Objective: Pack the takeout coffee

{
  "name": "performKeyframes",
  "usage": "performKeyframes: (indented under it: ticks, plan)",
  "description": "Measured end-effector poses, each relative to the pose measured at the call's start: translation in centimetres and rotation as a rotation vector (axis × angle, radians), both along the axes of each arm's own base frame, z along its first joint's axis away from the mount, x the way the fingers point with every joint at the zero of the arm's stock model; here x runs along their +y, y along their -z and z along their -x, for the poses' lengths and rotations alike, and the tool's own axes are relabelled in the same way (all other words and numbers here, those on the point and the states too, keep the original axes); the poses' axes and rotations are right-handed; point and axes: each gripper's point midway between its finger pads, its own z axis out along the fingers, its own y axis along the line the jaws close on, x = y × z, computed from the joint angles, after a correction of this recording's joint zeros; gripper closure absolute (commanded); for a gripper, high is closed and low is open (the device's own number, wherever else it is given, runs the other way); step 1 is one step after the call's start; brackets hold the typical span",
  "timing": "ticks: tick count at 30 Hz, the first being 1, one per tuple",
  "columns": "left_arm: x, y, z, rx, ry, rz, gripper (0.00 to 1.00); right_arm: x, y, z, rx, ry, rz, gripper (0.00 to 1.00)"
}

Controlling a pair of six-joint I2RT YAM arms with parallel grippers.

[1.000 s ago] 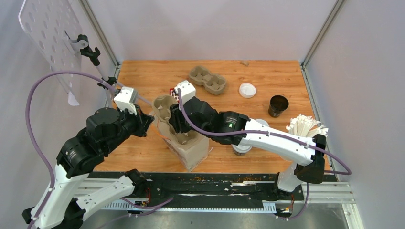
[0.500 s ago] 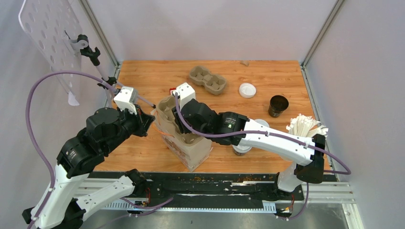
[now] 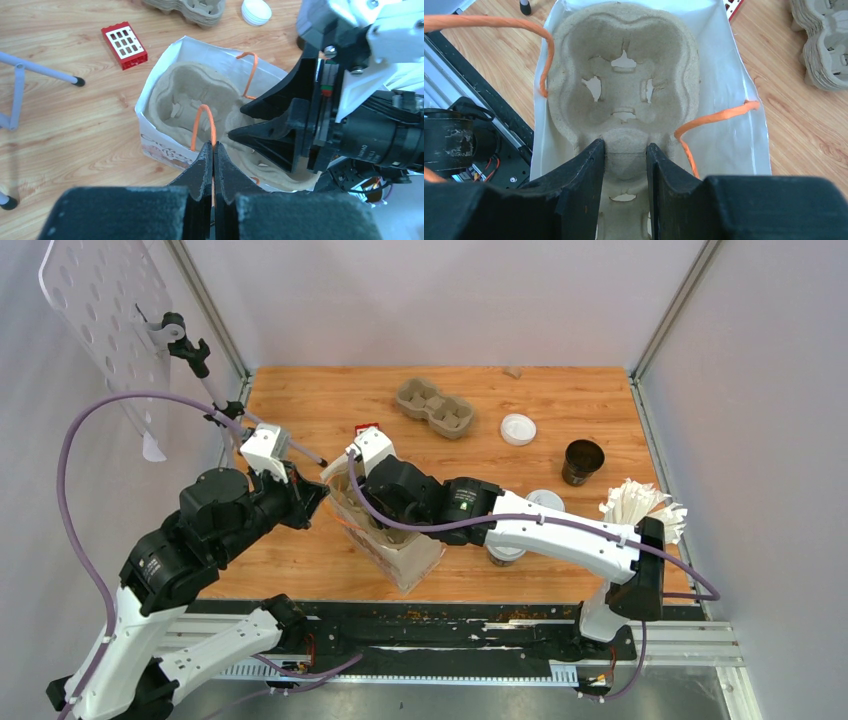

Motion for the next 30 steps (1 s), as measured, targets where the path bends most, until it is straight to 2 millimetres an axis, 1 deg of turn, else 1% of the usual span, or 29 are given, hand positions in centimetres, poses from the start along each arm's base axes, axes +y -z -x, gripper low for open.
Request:
performKeyframes:
  ticks: [3,12,19,22,26,30]
  plan:
    - [-0.3,0.1,0.1,0.001,0.014,0.008,0.99,0.0,0.4,0.0,-0.001,-0.003,0.015,0.71]
    - [-0.8,0.3,0.4,0.005,0.04,0.026,0.99,0.2,0.5,-0.2,-0.005,-0.005,0.023,0.71]
    - [-1.2,1.0,0.6,0.016,0.063,0.033,0.99,0.0,0.5,-1.3,-0.022,0.035,0.013,0.71]
    - [-1.3,1.0,0.6,0.017,0.067,0.034,0.99,0.0,1.4,-1.5,-0.029,0.037,0.013,0.71]
    - [-1.3,1.0,0.6,0.017,0.066,0.034,0.99,-0.2,3.3,-1.6,-0.04,0.022,0.048,0.71]
    - [-1.3,1.0,0.6,0.017,0.064,0.033,0.98,-0.1,4.1,-1.7,-0.066,-0.017,0.077,0.71]
